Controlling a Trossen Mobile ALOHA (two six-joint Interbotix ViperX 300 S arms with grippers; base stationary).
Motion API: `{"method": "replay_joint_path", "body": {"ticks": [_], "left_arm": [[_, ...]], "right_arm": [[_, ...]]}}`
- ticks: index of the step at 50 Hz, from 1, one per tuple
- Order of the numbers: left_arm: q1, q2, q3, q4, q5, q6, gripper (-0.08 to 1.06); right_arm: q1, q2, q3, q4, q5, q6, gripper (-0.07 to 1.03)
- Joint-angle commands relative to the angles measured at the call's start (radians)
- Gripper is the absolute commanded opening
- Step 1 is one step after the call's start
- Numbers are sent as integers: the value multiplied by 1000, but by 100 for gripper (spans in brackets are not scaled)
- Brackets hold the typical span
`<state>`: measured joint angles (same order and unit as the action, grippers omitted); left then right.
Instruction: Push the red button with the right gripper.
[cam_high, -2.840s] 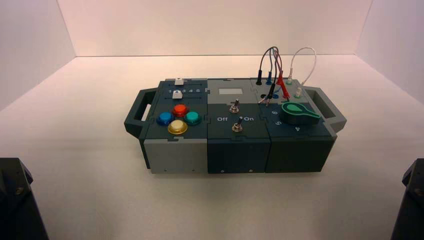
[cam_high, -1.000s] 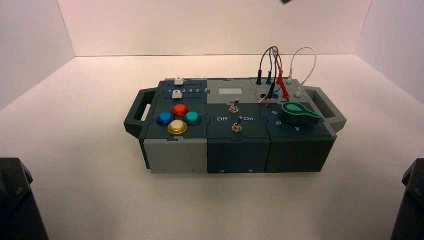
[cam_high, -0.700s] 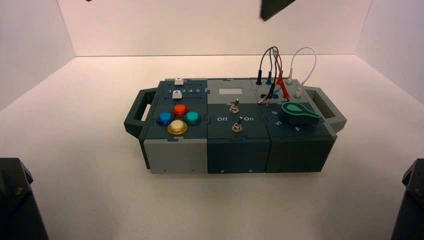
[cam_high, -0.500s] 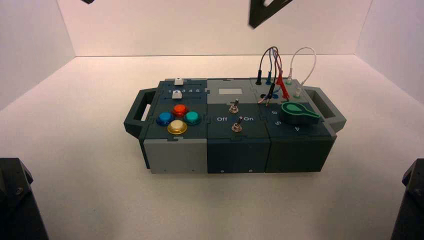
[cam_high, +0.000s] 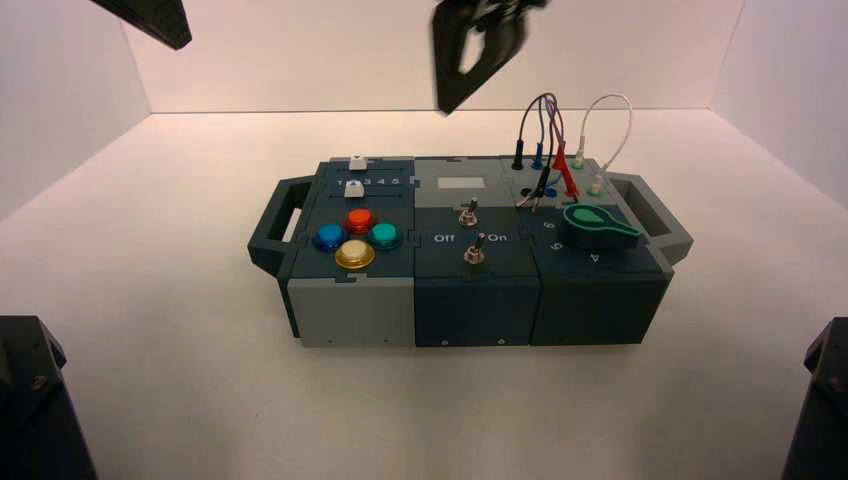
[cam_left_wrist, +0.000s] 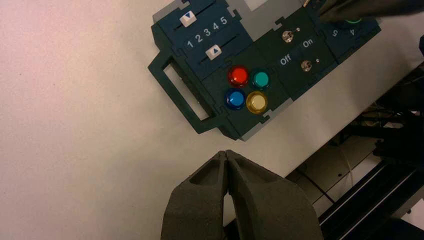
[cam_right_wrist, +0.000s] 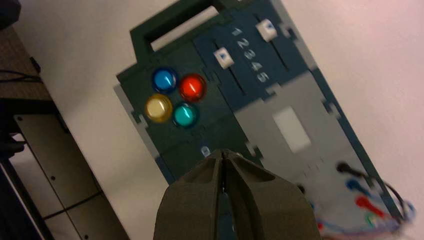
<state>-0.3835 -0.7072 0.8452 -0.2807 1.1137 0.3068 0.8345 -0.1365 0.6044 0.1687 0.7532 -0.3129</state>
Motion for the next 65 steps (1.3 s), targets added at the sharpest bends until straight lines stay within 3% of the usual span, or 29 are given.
{"method": "replay_joint_path", "body": {"ticks": [1,14,41,55,65], "left_arm": [[8,-3,-11,0,-5,5,-3],[26,-2,-11,-2,-5,3,-3],[29,12,-18,-2,-6,5,-3],[35,18,-23,-2,-6,5,-3],[58,38,-41,0,-6,8,-3]], "right_arm": [[29,43,-51,8,-35,-8,-2],[91,175,-104,14,-74,-5,-2],[94,333,-120,14,-187,-3,-2],[94,348,-110,15,-198,-3,-2],[94,285,-123,15,-137,0,-2]]}}
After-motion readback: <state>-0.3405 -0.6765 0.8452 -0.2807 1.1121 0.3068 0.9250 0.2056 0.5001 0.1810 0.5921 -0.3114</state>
